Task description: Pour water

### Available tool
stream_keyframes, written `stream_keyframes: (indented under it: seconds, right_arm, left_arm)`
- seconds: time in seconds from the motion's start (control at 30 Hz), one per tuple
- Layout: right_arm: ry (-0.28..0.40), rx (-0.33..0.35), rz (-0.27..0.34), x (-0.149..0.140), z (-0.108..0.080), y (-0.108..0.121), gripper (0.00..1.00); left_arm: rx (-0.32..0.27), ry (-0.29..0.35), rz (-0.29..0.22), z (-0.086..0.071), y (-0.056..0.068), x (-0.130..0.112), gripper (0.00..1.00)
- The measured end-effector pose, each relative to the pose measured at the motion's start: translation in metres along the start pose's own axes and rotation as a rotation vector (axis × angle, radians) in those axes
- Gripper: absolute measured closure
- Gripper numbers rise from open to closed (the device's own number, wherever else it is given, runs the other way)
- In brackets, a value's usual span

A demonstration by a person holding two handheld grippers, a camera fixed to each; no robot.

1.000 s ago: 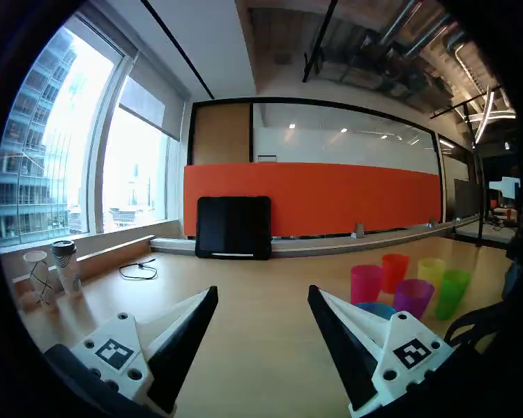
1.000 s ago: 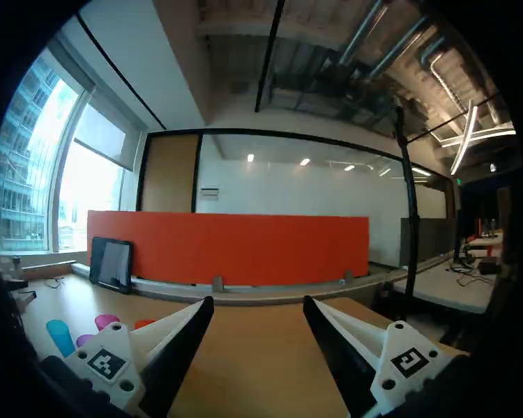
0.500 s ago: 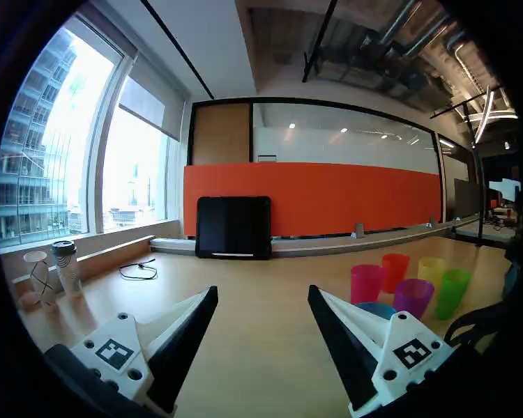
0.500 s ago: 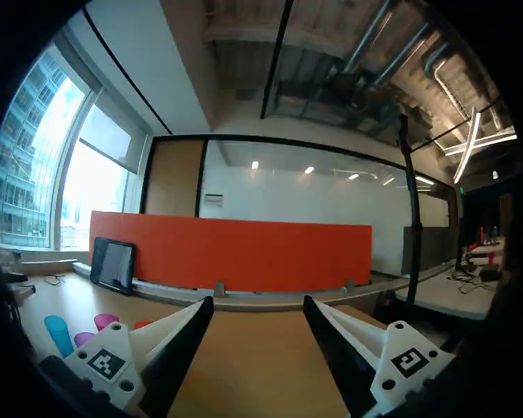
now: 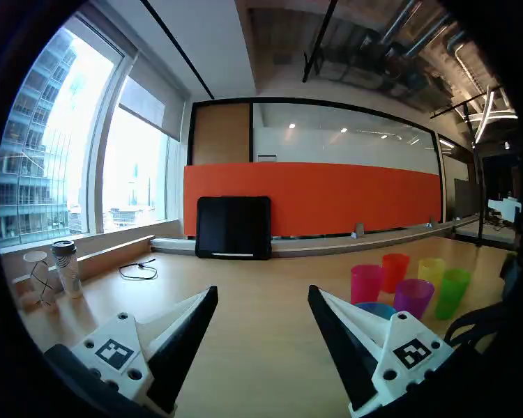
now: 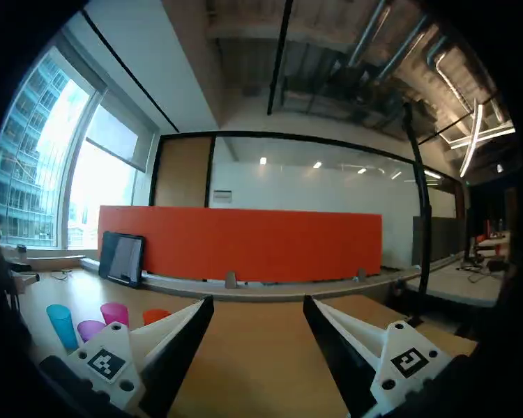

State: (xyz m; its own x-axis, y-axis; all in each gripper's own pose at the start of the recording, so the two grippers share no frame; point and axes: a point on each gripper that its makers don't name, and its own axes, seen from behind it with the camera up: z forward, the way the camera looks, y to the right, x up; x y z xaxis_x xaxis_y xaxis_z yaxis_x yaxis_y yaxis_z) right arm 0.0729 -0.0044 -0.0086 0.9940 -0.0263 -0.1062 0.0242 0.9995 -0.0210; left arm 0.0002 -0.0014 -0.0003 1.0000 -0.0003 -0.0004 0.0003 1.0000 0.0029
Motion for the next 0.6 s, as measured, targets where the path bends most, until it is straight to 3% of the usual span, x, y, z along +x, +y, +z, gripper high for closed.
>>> stream_keyframes:
  seconds: [0.6]
  right_arm:
    - [-0.071,-0.004,0.052,-0.055,0.002,0.008,0.01]
  left_arm:
    - [0.000,0.000,0.000,0.000,-0.001,0.000,0.04]
